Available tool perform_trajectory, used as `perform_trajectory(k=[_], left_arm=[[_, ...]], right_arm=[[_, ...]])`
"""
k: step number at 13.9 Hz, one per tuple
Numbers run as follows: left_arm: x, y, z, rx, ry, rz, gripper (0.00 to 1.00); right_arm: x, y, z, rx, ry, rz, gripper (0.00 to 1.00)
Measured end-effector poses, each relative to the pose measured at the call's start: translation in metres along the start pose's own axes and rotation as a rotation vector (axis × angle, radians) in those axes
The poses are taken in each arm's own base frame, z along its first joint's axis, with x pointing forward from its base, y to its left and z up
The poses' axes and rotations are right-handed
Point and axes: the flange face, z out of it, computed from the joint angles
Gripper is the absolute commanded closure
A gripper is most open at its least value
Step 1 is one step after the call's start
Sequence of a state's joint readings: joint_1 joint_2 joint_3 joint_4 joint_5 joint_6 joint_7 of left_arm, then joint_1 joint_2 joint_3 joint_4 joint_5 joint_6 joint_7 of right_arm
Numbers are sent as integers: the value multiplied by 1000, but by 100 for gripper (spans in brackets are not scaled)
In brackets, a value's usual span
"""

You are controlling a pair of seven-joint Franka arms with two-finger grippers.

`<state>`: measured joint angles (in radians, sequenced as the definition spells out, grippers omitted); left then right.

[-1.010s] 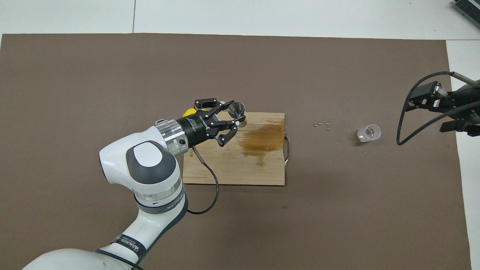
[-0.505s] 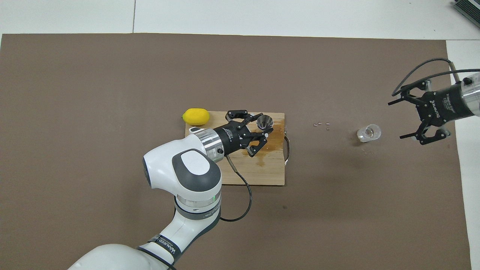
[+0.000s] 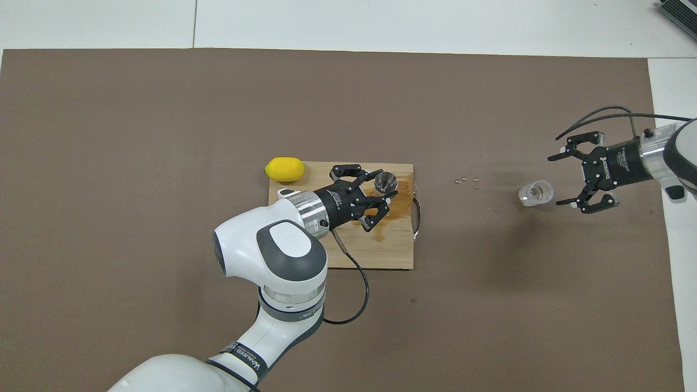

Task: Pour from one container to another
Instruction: 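Carry the steel cup onto the board while the right gripper reaches the glass, then release the steel cup with the left gripper while the right gripper grasps the glass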

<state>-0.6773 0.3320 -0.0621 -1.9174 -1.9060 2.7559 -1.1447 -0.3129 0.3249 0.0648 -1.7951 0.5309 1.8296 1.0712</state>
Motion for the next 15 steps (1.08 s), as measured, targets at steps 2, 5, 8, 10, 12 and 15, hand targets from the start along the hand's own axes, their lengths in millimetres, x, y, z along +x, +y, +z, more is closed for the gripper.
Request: perform_trajectory(k=[2,5,8,10,12,15], left_arm=[[1,1,0,-3,2,-1,80],[2,1,0,-4,5,1,0],[2,-3,2,-2,9,6,0],[2,-4,2,-4,11,7,0],[3,-9,3,-18,24,15,0],[2,-17,5,-29,38,31,0]], right_arm=[[22,6,14,-9,-21,3,0],[64,11,35,-8,-79,-24,0],[80,9,51,-10,-85,-39,0],[81,6,57,1,-96,-36,0],[83,7,63,-2,-100,-31,2],[84,10,69,-4,-108,-21,7]])
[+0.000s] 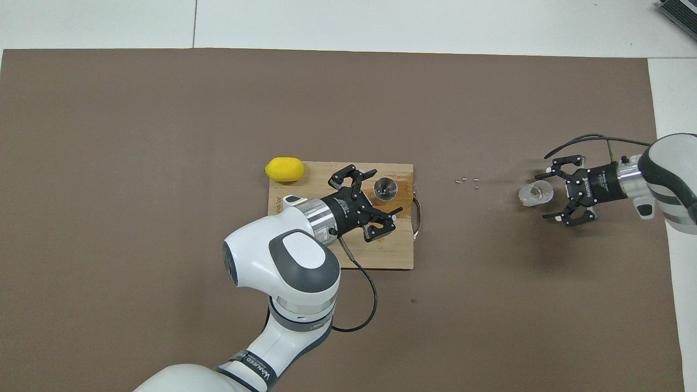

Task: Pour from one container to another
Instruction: 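Release the steel cup with the left gripper while the right gripper grasps the glass, then lift the glass with the right gripper while the left gripper retracts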

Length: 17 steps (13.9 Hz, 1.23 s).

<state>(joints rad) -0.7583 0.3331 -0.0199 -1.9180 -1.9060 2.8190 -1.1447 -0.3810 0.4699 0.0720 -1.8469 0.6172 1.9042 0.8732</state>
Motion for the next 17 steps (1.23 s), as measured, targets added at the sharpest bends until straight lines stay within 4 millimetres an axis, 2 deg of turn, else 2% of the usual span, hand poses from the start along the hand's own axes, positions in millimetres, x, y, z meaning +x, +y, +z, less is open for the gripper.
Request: perform_trajectory(k=[2,4,5,6,7,8,9,11,13,15,17], left_arm=[[-6,6,-5,-14,-11,2,0],[-21,15,-18,-35,-39,7,0],[-30,19,-26,-45,-55,17,0],[-42,26,-37,-59,-69,43,0],[-54,38,-50,-77,-77,82,0],[-67,52,-65,-94,-83,123,0],[-77,68,-81,-103,-91,161,0],[-88,108,-115,-93,-91,249,0],[-90,151,-150,-61,-27,387,0],[-86,191,-185,-31,109,554,0],[-72,222,-215,-1,275,688,0]], right_arm=[[-1,0,3,6,-15,8,10],[-3,0,5,16,-35,16,15],[-3,0,6,15,-37,17,23],[-3,0,7,14,-38,17,37],[-3,1,8,13,-38,17,56],[-4,0,8,13,-39,17,92],[-4,0,8,13,-40,17,100],[-6,0,9,8,-44,14,100],[-10,-3,7,12,-42,5,100],[-20,-9,3,18,-34,-16,100],[-44,-19,2,22,-18,-51,100]])
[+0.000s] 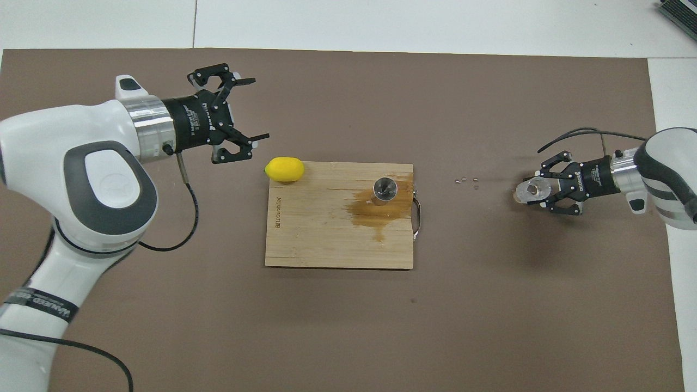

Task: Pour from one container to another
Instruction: 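Lift the glass with the right gripper while the left gripper retracts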

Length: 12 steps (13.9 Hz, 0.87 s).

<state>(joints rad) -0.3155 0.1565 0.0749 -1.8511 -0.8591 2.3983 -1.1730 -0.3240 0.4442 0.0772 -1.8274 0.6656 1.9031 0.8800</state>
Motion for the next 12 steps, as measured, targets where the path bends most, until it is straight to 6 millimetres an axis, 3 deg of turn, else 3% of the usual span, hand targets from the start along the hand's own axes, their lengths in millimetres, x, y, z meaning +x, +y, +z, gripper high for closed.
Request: perform_trajectory(k=[4,6,12], left_arm=[[61,7,-34,154,289,216,0],[78,9,-52,232,393,315,0],[69,1,-104,501,438,857,0]], right_arm=[[-85,-20,1,14,48,-28,100],[-127,-26,6,17,85,-44,100],[-222,-34,35,30,234,-45,100]])
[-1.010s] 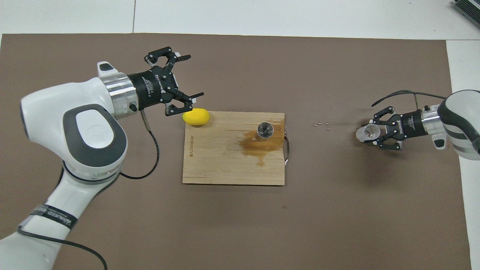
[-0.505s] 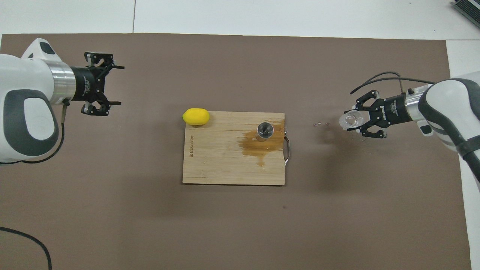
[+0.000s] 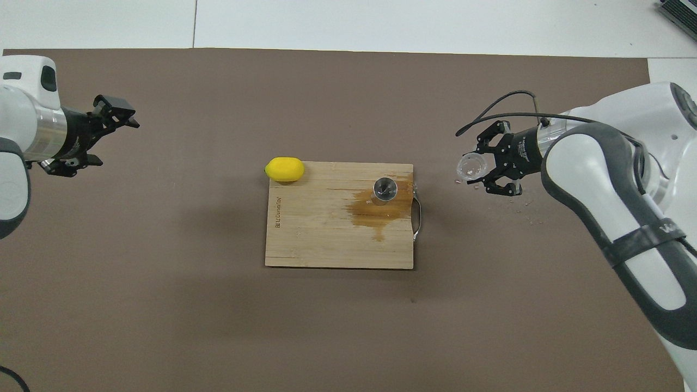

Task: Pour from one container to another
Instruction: 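Lift the glass with the right gripper while the left gripper retracts, then move the held glass over the steel cup with the right gripper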

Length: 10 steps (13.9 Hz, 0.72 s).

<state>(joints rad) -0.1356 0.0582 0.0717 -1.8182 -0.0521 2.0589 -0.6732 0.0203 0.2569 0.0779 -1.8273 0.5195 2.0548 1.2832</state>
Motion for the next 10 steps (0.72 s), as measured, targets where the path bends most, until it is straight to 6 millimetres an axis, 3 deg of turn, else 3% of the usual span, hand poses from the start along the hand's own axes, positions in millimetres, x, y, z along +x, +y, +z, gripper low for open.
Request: perform_trajectory(k=[3,6,10], left_arm=[[-12,-18,-29,34,-59,255,0],[-21,-33,-59,65,-114,392,0],[-24,-37,-99,85,-148,539,0]], right_arm=[[-47,-3,16,16,116,31,100],[-93,-5,27,47,166,60,100],[-146,-2,35,76,292,29,100]])
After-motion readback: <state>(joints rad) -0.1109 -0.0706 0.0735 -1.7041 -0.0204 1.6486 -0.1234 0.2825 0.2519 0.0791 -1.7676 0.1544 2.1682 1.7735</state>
